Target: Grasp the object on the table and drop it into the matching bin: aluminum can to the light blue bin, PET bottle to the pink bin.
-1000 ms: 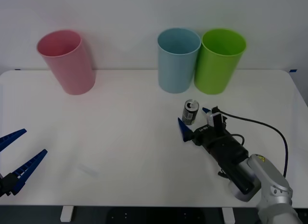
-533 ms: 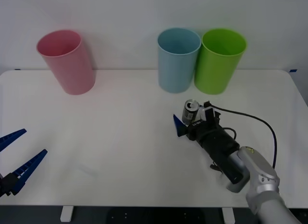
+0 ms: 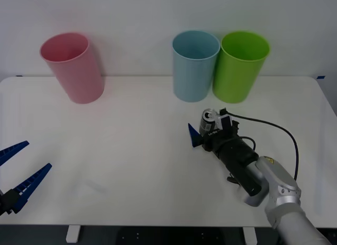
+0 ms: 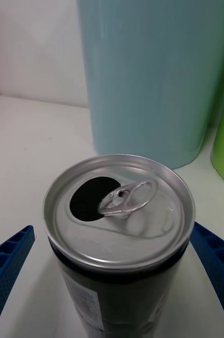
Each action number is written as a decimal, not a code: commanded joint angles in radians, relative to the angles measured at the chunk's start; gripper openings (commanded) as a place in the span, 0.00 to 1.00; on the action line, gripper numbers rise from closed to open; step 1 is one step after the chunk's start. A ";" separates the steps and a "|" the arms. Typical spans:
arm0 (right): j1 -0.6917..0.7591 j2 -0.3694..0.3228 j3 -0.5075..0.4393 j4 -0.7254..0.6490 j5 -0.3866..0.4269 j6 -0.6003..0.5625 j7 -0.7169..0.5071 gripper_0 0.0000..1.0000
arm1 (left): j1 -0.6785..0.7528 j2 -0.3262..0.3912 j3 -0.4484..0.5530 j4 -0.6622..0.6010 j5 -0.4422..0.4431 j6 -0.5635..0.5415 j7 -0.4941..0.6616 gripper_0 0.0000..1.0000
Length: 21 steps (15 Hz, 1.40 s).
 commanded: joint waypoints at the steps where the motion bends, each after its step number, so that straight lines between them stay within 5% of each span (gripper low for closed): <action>1: 0.001 0.002 -0.002 0.000 0.000 0.000 0.001 1.00 | 0.000 0.000 0.000 0.000 0.000 0.000 0.000 1.00; 2: 0.001 0.000 -0.002 0.000 0.000 0.000 0.001 0.73 | 0.000 0.000 0.000 0.000 0.000 0.000 0.000 1.00; 3: 0.001 0.002 0.000 0.000 -0.007 -0.002 0.001 0.00 | 0.000 0.000 0.000 0.000 0.000 0.000 0.000 1.00; 11: 0.008 -0.002 -0.002 -0.020 -0.033 -0.022 0.001 0.00 | 0.000 0.000 0.000 0.000 0.000 0.000 0.000 1.00; 19: 0.160 -0.075 0.001 -0.279 -0.051 -0.048 -0.042 0.00 | 0.000 0.000 0.000 0.000 0.000 0.000 0.000 1.00; 21: 0.197 -0.115 0.027 -0.354 -0.050 -0.052 -0.134 0.00 | 0.000 0.000 0.000 0.000 0.000 0.000 0.000 1.00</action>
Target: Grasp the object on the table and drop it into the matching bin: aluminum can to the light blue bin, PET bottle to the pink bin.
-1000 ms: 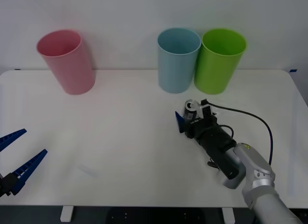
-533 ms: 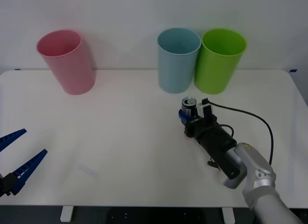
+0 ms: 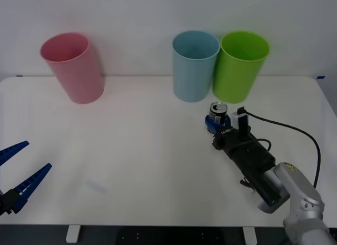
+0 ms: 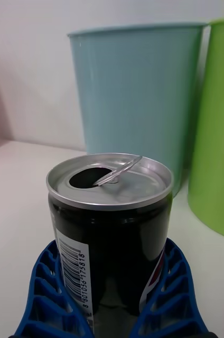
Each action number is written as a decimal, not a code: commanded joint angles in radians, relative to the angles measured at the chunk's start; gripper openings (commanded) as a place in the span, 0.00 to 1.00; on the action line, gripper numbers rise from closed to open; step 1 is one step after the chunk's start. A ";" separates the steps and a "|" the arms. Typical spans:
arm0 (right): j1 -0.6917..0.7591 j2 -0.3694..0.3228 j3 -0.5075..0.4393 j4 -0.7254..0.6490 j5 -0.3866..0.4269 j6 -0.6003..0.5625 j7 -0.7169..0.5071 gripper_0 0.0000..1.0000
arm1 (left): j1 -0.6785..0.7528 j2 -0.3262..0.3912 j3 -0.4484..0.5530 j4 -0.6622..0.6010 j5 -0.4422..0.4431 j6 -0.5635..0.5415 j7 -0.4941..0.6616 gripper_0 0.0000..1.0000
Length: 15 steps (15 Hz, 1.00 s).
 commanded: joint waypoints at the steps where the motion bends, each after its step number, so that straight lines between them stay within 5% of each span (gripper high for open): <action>1: 0.052 -0.061 0.039 -0.112 0.005 -0.002 -0.120 0.00 | 0.000 0.000 0.000 0.000 0.000 0.000 0.000 1.00; 10: 0.111 -0.136 0.026 -0.422 0.212 -0.002 -0.551 0.00 | 0.000 0.000 0.000 0.000 0.000 0.000 0.000 1.00; 15: -0.022 -0.175 0.020 -0.428 0.232 -0.011 -0.642 0.00 | 0.000 0.000 0.000 0.000 0.000 0.000 0.000 1.00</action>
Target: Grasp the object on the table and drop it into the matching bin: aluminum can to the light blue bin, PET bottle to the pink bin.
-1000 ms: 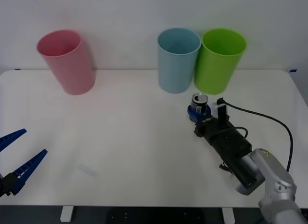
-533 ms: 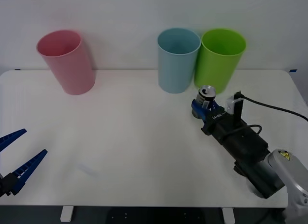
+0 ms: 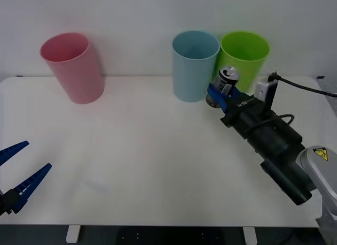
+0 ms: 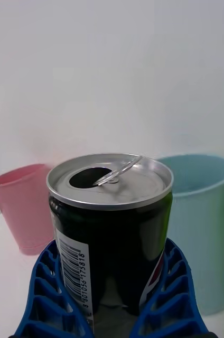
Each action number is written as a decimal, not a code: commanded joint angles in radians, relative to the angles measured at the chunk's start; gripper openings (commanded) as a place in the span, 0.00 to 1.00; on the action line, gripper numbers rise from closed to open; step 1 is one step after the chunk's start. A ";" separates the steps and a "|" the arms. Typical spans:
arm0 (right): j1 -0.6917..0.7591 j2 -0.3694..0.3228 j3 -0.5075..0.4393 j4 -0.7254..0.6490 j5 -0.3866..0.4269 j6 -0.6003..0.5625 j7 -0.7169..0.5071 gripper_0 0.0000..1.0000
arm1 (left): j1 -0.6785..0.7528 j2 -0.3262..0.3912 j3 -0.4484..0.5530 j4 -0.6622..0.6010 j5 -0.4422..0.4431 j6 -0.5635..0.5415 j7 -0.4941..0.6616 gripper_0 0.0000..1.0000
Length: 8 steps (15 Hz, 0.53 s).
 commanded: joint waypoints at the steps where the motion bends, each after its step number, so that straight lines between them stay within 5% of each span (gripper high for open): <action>1: -0.108 -0.016 0.000 0.040 0.002 -0.003 -0.019 0.00 | 0.000 0.000 0.000 0.000 0.000 0.000 0.000 1.00; 8: -0.400 -0.013 0.000 0.329 0.016 -0.006 -0.029 0.00 | 0.000 0.000 0.000 0.000 0.000 0.000 0.000 1.00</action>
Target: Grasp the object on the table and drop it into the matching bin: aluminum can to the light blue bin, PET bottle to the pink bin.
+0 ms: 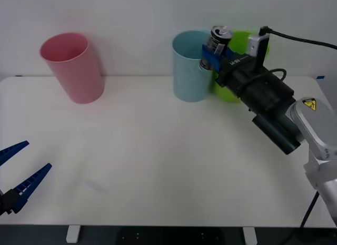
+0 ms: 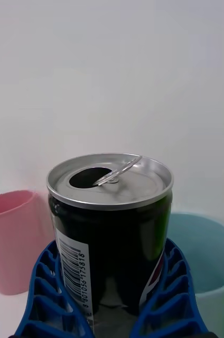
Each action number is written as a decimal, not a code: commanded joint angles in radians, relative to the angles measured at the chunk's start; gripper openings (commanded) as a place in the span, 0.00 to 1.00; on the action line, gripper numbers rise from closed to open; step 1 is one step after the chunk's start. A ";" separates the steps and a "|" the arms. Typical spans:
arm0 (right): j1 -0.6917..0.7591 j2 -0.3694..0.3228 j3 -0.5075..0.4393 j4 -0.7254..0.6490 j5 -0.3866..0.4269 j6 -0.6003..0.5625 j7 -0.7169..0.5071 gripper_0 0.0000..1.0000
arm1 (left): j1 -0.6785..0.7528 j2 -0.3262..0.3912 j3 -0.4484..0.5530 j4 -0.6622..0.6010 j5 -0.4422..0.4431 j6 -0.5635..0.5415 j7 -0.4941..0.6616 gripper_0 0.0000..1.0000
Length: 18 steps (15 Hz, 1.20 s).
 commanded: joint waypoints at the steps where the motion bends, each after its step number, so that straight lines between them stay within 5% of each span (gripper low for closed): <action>1: -0.106 0.013 0.000 0.123 0.000 -0.001 0.000 0.00 | 0.000 0.000 0.000 0.000 0.000 0.000 0.000 1.00; 13: -0.487 0.179 -0.089 0.648 0.072 0.131 0.081 0.00 | 0.000 0.000 0.000 0.000 0.000 0.000 0.000 1.00; 18: -0.529 0.211 -0.104 0.703 0.101 0.195 0.118 0.00 | 0.000 0.000 0.000 0.000 0.000 0.000 0.000 1.00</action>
